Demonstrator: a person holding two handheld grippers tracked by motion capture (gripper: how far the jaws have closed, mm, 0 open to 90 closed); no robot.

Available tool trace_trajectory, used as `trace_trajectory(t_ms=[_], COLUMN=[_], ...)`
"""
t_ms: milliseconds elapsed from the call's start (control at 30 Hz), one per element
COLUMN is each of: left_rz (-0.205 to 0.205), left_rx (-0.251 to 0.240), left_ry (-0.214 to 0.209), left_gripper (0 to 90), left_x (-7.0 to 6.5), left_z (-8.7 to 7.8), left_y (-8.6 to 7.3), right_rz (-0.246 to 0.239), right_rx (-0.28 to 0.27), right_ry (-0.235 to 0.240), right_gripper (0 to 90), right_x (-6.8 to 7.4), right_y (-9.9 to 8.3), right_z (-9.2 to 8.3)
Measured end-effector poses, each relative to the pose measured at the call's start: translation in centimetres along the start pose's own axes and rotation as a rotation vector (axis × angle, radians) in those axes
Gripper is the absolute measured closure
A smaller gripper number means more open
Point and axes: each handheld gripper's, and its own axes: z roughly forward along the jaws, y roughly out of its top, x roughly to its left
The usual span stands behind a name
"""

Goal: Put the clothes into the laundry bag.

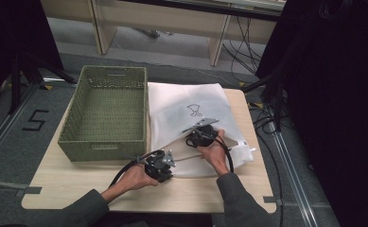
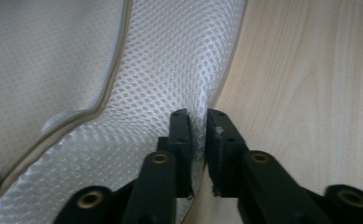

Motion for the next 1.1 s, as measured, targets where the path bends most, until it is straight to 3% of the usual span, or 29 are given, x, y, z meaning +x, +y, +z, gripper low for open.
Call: trace_trajectory(t_ms=[67,167,200,233,267,367,467,533,633,667,767,900,967,1067,1100], left_rz=[0.019,0.043,0.061,0.076,0.081,0.091,0.069,0.079,0.053,0.051,0.031,0.032,0.001,0.013,-0.002], left_rx=[-0.015,-0.051,-0.048,-0.050,-0.059,-0.060,-0.083,-0.076,-0.065,-0.064,-0.061,-0.063,-0.071,-0.063,-0.073], left_ry=[0.007,-0.004,-0.004,0.006,0.009,0.003,0.011,0.009,0.006,-0.001,-0.006,-0.014,-0.023,-0.023,-0.023], left_gripper=[67.0,56.6,54.0,51.4,49.2,48.1,44.7,49.3,67.7,72.1,80.4,83.8,84.1,84.2,84.2], left_x=[-0.3,-1.0,-1.3,-1.5,-1.7,-1.9,-1.6,-1.5,-1.1,-0.9,-0.7,-0.6,-0.7,-0.6,-0.7], left_z=[-0.1,0.1,0.4,0.8,1.2,2.5,3.6,4.0,4.0,4.0,3.9,3.8,3.8,3.6,3.7], left_y=[0.3,1.5,1.9,2.3,2.7,3.7,4.5,4.6,4.8,4.8,4.8,4.6,4.4,4.3,4.2], right_rz=[0.045,0.051,0.052,0.023,0.033,0.053,0.054,0.047,0.023,0.044,0.025,0.046,0.025,0.040,0.049], right_rx=[-0.013,-0.015,-0.008,-0.011,0.012,0.005,-0.008,-0.031,-0.022,-0.024,0.014,0.018,0.032,0.033,0.030], right_ry=[0.030,0.015,0.013,0.003,-0.001,-0.027,-0.044,-0.056,-0.060,-0.053,-0.065,-0.096,-0.121,-0.151,-0.173], right_gripper=[71.1,70.3,69.8,69.4,69.1,68.6,69.9,74.9,82.0,83.7,87.0,88.3,88.3,89.4,89.2], right_x=[-0.1,-0.6,-0.7,-0.9,-0.9,-1.2,-1.7,-1.8,-2.1,-2.1,-2.6,-3.1,-3.3,-3.7,-3.8], right_y=[-0.3,-1.5,-1.9,-2.3,-2.6,-2.6,-2.1,-1.8,-1.3,-1.2,-0.8,-0.1,0.0,0.1,0.3], right_z=[-2.0,-3.9,-4.1,-4.0,-4.1,-3.7,-3.2,-2.5,-1.4,-0.9,0.4,2.0,2.8,3.8,4.0])
